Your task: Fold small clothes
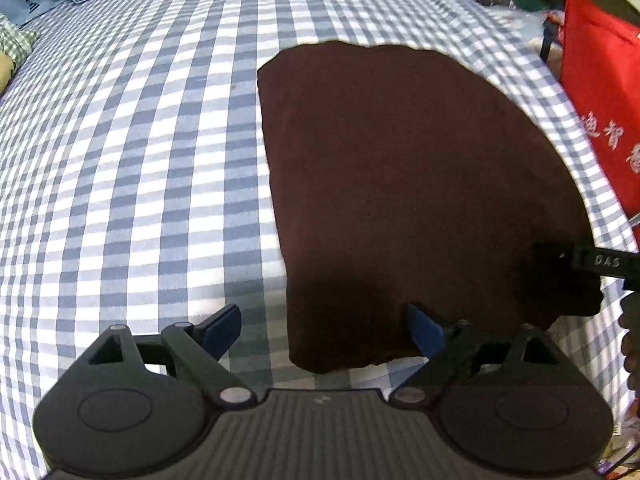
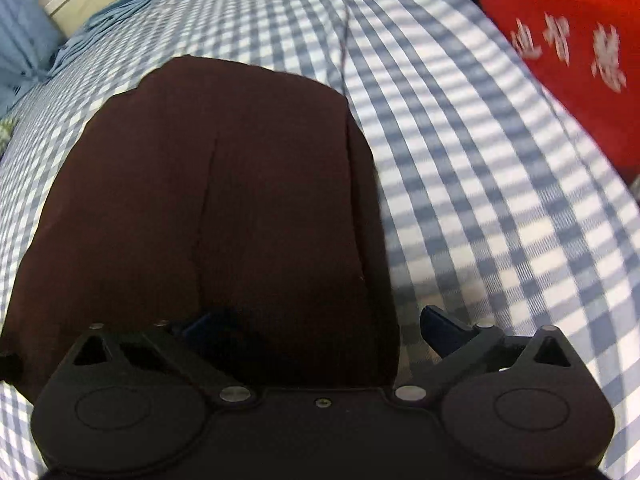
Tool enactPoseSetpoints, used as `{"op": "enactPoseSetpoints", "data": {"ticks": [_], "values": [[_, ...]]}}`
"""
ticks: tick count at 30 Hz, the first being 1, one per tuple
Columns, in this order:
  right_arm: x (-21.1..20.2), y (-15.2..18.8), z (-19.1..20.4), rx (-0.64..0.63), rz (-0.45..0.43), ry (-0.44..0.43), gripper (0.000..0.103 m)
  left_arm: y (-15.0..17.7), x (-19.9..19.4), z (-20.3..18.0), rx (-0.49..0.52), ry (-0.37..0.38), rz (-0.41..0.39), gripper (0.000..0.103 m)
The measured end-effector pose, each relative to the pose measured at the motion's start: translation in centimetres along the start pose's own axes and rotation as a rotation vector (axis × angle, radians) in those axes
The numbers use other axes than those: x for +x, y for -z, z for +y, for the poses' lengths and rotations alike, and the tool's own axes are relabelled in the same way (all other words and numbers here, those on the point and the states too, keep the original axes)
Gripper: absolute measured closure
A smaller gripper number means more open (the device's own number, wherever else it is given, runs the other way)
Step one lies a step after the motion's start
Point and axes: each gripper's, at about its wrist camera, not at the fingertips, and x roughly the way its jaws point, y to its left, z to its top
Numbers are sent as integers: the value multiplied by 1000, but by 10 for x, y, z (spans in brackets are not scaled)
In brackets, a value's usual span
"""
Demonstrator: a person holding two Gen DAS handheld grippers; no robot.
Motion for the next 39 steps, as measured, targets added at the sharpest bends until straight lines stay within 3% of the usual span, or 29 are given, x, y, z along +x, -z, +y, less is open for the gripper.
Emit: {"op": "enactPoseSetpoints", "data": {"ticks": [21, 39], "values": [[7, 12, -7, 69, 12, -20, 1, -3, 9, 8, -87, -1, 53, 1], [4, 20, -8, 100, -5, -30, 1, -5, 17, 13, -157, 11, 75, 0]]}}
